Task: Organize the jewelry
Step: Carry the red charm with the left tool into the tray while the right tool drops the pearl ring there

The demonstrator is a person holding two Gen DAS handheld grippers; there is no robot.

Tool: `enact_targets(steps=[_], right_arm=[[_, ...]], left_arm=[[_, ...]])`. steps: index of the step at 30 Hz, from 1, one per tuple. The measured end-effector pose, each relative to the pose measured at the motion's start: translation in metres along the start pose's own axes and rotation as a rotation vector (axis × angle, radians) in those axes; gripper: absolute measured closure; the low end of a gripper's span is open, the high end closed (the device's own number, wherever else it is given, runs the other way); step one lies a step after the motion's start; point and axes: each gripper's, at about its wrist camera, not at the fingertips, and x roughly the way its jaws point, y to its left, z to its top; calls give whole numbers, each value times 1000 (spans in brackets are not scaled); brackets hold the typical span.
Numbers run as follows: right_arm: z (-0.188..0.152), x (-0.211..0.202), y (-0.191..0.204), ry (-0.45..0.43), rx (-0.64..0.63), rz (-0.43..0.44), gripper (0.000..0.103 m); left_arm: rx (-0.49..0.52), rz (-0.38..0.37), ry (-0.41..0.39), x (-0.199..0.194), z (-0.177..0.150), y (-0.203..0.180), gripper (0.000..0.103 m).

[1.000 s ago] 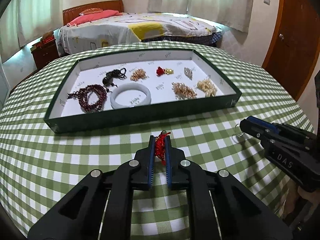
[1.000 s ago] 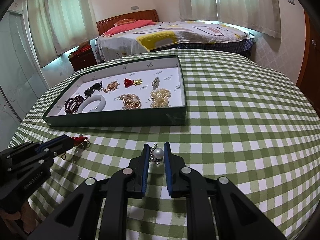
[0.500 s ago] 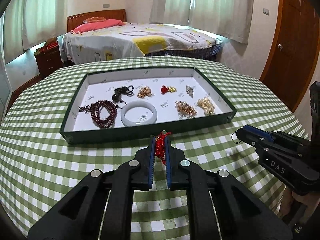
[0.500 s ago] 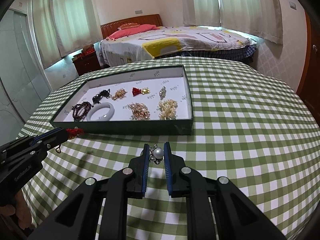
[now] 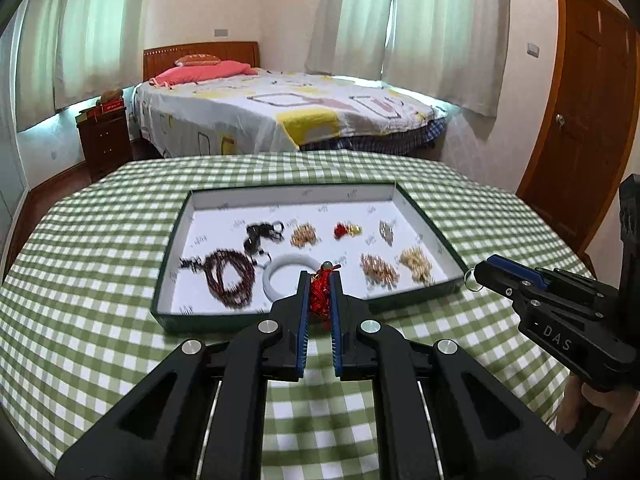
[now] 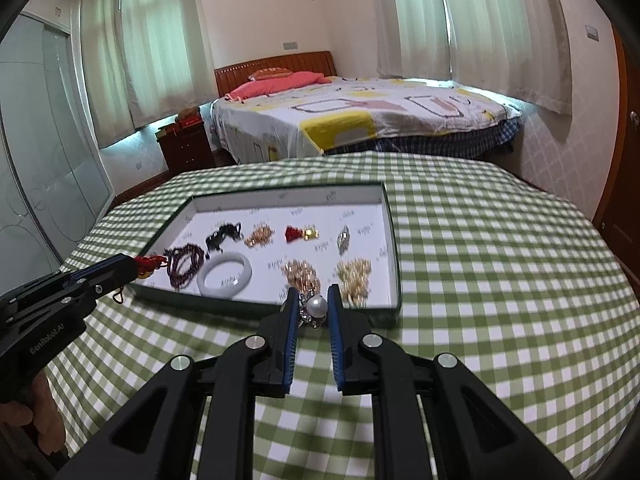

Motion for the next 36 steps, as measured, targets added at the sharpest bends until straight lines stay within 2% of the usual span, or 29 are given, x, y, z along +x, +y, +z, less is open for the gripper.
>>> enact_targets(steps=[13,23,28,36], right_arm=[[61,21,7,-83,-64,-10,88],[99,72,2,-100,-108,-29,88],[104,111,-8,-37,-103,-36,88],[106,166,-27,103,-93,-49,88]], left_arm=[[-20,60,-82,11,50,35,94],[-16,119,-97,62,87,64,94],[-18,140,-41,105,93,75,94],[-71,142,142,171,81,98,94]])
